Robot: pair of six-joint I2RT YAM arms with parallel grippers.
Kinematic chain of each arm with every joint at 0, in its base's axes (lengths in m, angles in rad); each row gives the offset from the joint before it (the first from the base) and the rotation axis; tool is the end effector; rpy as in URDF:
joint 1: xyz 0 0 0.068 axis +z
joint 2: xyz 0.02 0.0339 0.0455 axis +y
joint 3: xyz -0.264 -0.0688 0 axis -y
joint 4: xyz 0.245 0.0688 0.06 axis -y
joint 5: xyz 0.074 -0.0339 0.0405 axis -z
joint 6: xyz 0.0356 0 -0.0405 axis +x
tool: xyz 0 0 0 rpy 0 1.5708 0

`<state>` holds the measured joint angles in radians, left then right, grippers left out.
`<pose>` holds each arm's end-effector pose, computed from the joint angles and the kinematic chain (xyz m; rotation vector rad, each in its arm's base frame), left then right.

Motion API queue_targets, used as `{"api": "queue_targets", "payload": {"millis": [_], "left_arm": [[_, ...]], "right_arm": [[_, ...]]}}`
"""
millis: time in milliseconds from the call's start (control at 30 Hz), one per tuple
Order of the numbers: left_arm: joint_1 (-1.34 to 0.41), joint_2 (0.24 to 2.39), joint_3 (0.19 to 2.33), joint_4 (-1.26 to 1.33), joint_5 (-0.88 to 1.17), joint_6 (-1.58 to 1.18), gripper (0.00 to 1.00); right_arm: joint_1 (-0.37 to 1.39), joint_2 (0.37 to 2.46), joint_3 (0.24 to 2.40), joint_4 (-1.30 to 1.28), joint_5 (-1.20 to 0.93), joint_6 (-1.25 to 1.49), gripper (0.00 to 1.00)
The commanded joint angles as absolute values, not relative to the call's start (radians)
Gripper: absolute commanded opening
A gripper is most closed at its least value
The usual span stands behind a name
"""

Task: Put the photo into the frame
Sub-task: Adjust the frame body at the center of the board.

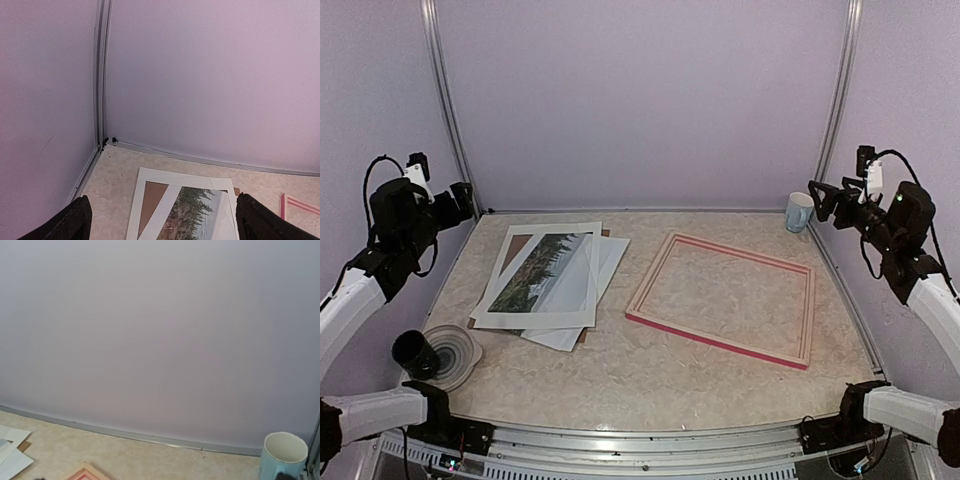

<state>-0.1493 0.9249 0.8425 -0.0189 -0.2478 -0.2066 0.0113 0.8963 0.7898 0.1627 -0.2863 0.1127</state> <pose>0.2170 -0.0238 0.3530 -0.2341 1.6529 -0.0620 0.2130 0.0125 0.3594 -0.1532 1.5174 0.3157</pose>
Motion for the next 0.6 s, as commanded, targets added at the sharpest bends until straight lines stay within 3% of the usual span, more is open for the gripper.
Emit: {"api": "queue_targets", "payload": {"millis": [0, 200, 400, 567], "left_arm": [[-0.138, 0.909, 0.850, -0.012, -0.271, -0.241, 0.99], [-0.132, 0.840, 0.773, 0.089, -0.278, -0.287, 0.99], [-0.129, 0.860, 0.812, 0.031, -0.195, -0.318, 0.99], [-0.130, 0.897, 0.823, 0.003, -0.128, -0.355, 0.99]], "right_arm": [[0.026, 0.878, 0.822, 0.190, -0.312, 0.105, 0.99], [0.028, 0.886, 0.817, 0.246, -0.362, 0.170, 0.99], [0.030, 0.890, 0.787, 0.310, -0.368, 0.335, 0.99], [0.029, 0.916, 0.789, 0.318, -0.511, 0.391, 0.99]]}}
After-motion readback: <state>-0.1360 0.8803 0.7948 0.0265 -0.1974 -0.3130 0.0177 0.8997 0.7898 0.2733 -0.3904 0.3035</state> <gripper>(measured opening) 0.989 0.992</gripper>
